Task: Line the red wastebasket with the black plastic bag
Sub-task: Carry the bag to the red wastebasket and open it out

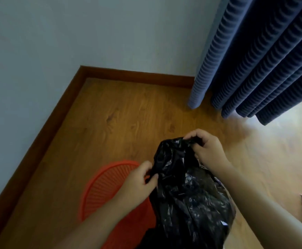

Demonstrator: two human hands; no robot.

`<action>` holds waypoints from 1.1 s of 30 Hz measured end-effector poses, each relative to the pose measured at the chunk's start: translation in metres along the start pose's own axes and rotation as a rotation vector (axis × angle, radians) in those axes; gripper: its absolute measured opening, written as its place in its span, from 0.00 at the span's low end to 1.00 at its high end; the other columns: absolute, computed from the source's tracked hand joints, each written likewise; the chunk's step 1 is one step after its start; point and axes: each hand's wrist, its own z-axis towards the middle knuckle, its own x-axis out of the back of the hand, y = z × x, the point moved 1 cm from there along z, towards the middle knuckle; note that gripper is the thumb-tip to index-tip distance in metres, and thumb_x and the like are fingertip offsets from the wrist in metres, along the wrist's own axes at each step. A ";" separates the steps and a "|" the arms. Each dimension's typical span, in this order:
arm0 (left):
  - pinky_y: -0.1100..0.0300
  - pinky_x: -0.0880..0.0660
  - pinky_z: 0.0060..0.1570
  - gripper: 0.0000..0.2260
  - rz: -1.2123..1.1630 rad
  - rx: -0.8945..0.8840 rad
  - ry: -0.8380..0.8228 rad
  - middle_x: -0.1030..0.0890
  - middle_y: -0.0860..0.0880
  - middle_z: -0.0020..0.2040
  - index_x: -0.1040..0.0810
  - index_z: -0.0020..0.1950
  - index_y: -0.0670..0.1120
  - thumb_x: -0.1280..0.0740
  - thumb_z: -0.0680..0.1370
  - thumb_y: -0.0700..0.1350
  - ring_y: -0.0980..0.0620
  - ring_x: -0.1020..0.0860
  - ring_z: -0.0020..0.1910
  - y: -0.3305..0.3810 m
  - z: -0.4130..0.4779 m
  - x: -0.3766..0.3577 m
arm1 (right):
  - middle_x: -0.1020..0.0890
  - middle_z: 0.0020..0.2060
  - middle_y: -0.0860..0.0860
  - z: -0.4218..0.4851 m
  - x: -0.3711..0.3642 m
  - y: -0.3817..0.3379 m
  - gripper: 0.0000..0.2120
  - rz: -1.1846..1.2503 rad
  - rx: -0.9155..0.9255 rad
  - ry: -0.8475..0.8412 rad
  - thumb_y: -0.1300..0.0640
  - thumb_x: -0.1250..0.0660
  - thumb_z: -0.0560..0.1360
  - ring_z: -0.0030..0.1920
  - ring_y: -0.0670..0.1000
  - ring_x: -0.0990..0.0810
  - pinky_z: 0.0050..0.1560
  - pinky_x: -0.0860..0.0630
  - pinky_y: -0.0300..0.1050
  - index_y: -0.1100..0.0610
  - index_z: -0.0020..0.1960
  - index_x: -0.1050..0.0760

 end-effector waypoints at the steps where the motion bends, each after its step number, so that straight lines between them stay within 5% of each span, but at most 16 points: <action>1: 0.65 0.26 0.41 0.08 0.003 -0.013 0.024 0.21 0.59 0.40 0.27 0.42 0.56 0.37 0.77 0.42 0.61 0.22 0.42 -0.001 0.000 0.000 | 0.21 0.37 0.43 -0.002 0.003 0.004 0.25 -0.025 -0.008 0.004 0.77 0.40 0.68 0.35 0.44 0.23 0.34 0.28 0.29 0.44 0.37 0.26; 6: 0.69 0.29 0.36 0.09 -0.015 -0.100 0.096 0.23 0.58 0.34 0.30 0.41 0.54 0.38 0.78 0.41 0.63 0.24 0.36 0.011 -0.014 0.008 | 0.24 0.39 0.47 -0.029 0.018 -0.006 0.17 -0.345 0.001 0.043 0.76 0.38 0.67 0.44 0.53 0.23 0.41 0.33 0.23 0.54 0.42 0.25; 9: 0.69 0.30 0.36 0.11 0.075 -0.189 0.107 0.23 0.57 0.35 0.30 0.41 0.59 0.36 0.77 0.42 0.63 0.24 0.37 0.026 -0.025 0.016 | 0.27 0.51 0.49 -0.050 0.013 -0.044 0.19 -0.479 0.252 0.052 0.71 0.37 0.67 0.55 0.52 0.28 0.57 0.32 0.41 0.59 0.56 0.26; 11: 0.71 0.30 0.35 0.13 0.106 -0.238 0.140 0.23 0.58 0.34 0.30 0.40 0.61 0.33 0.75 0.43 0.64 0.24 0.36 0.033 -0.027 0.022 | 0.29 0.60 0.47 -0.059 0.001 -0.072 0.23 -0.498 0.401 -0.109 0.60 0.35 0.69 0.65 0.47 0.36 0.68 0.41 0.48 0.55 0.64 0.32; 14: 0.72 0.32 0.31 0.14 0.087 -0.261 0.159 0.25 0.59 0.29 0.29 0.38 0.61 0.30 0.72 0.43 0.64 0.27 0.30 0.038 -0.032 0.031 | 0.32 0.65 0.46 -0.063 -0.027 -0.097 0.32 -0.563 0.391 -0.376 0.44 0.33 0.69 0.69 0.42 0.44 0.71 0.57 0.54 0.49 0.70 0.40; 17: 0.64 0.30 0.30 0.12 0.006 -0.243 0.122 0.23 0.56 0.31 0.29 0.40 0.59 0.29 0.71 0.44 0.59 0.26 0.29 0.037 -0.036 0.044 | 0.25 0.57 0.45 -0.051 -0.047 -0.099 0.24 -0.676 0.382 -0.530 0.43 0.34 0.71 0.62 0.42 0.33 0.71 0.64 0.54 0.49 0.64 0.32; 21: 0.63 0.29 0.34 0.16 -0.068 -0.177 0.144 0.21 0.55 0.35 0.32 0.47 0.58 0.26 0.68 0.52 0.58 0.25 0.31 0.024 -0.033 0.062 | 0.24 0.39 0.43 -0.037 -0.064 -0.087 0.05 -0.565 0.473 -0.515 0.55 0.33 0.73 0.43 0.42 0.27 0.69 0.43 0.55 0.54 0.48 0.24; 23: 0.69 0.28 0.41 0.25 -0.025 -0.100 0.096 0.20 0.57 0.43 0.33 0.51 0.60 0.26 0.61 0.63 0.63 0.23 0.41 0.010 -0.032 0.062 | 0.22 0.37 0.46 -0.030 -0.072 -0.080 0.02 -0.508 0.492 -0.447 0.60 0.32 0.72 0.40 0.46 0.25 0.58 0.30 0.49 0.57 0.45 0.23; 25: 0.68 0.28 0.48 0.29 -0.039 0.001 0.041 0.21 0.58 0.51 0.33 0.53 0.61 0.26 0.58 0.65 0.65 0.24 0.50 -0.005 -0.033 0.056 | 0.20 0.38 0.50 -0.024 -0.079 -0.070 0.02 -0.454 0.484 -0.368 0.62 0.31 0.71 0.40 0.48 0.23 0.46 0.28 0.40 0.58 0.45 0.22; 33: 0.58 0.25 0.53 0.09 -0.228 0.117 -0.024 0.17 0.47 0.50 0.21 0.50 0.46 0.32 0.73 0.35 0.53 0.20 0.51 -0.055 -0.044 0.026 | 0.19 0.37 0.55 -0.028 -0.108 -0.030 0.02 -0.377 0.395 -0.155 0.66 0.32 0.71 0.38 0.54 0.21 0.39 0.23 0.52 0.64 0.43 0.23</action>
